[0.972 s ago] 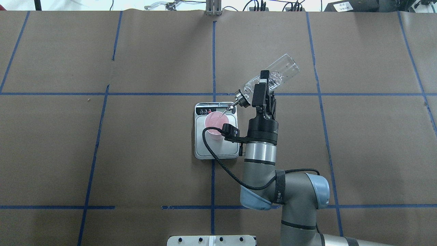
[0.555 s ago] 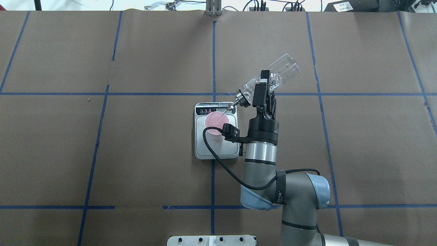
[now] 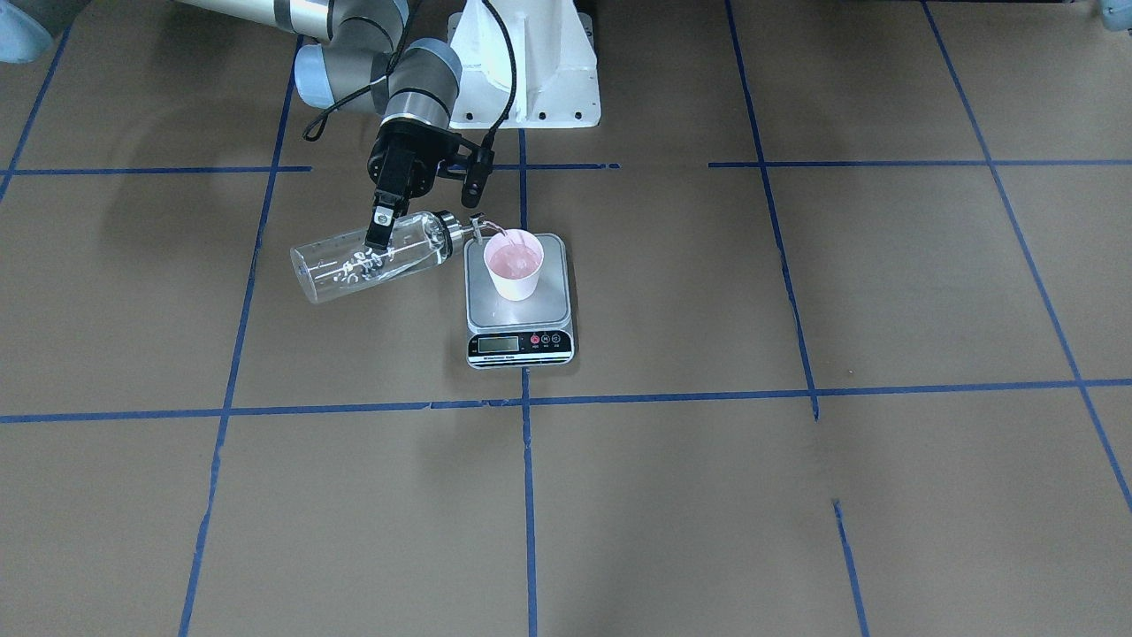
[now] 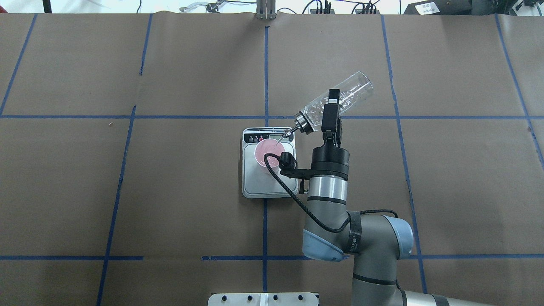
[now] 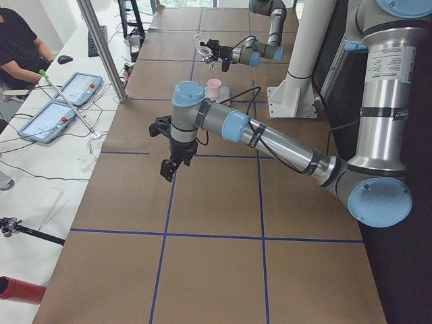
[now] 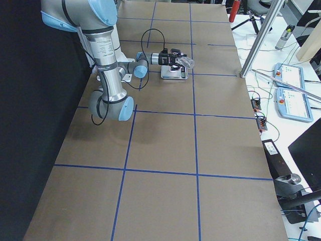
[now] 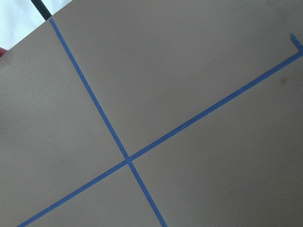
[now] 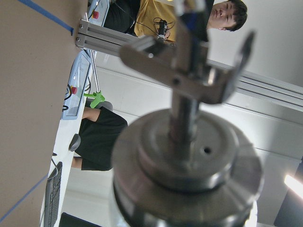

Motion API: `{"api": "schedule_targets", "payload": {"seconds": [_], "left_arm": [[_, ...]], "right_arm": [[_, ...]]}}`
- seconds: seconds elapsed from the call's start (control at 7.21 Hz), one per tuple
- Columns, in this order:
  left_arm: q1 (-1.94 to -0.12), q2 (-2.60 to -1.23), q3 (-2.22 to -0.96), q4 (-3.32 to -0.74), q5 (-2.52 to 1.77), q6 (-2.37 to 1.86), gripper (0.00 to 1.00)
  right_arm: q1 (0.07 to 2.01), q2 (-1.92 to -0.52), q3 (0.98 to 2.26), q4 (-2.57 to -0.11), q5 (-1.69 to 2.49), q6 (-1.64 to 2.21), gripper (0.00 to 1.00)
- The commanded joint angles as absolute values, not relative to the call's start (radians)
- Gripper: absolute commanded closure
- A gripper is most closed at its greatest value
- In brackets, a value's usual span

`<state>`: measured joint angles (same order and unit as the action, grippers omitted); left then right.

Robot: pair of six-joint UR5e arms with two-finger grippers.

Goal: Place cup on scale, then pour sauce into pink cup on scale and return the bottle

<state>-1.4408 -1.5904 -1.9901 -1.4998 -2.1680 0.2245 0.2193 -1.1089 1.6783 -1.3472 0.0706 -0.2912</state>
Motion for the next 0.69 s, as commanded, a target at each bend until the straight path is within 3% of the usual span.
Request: {"api": "schedule_targets", "payload": {"seconds": [0.0, 0.56], "left_arm": [[-1.442, -1.589, -1.993, -1.499, -2.168, 0.224, 0.00], [-1.443, -1.592, -1.993, -1.496, -2.168, 0.222, 0.00]], "right_arm": [[0.218, -1.106, 1.677, -1.324, 0.110, -0.229, 1.00], [0.206, -1.104, 1.687, -1.324, 0.195, 0.039, 1.00]]}}
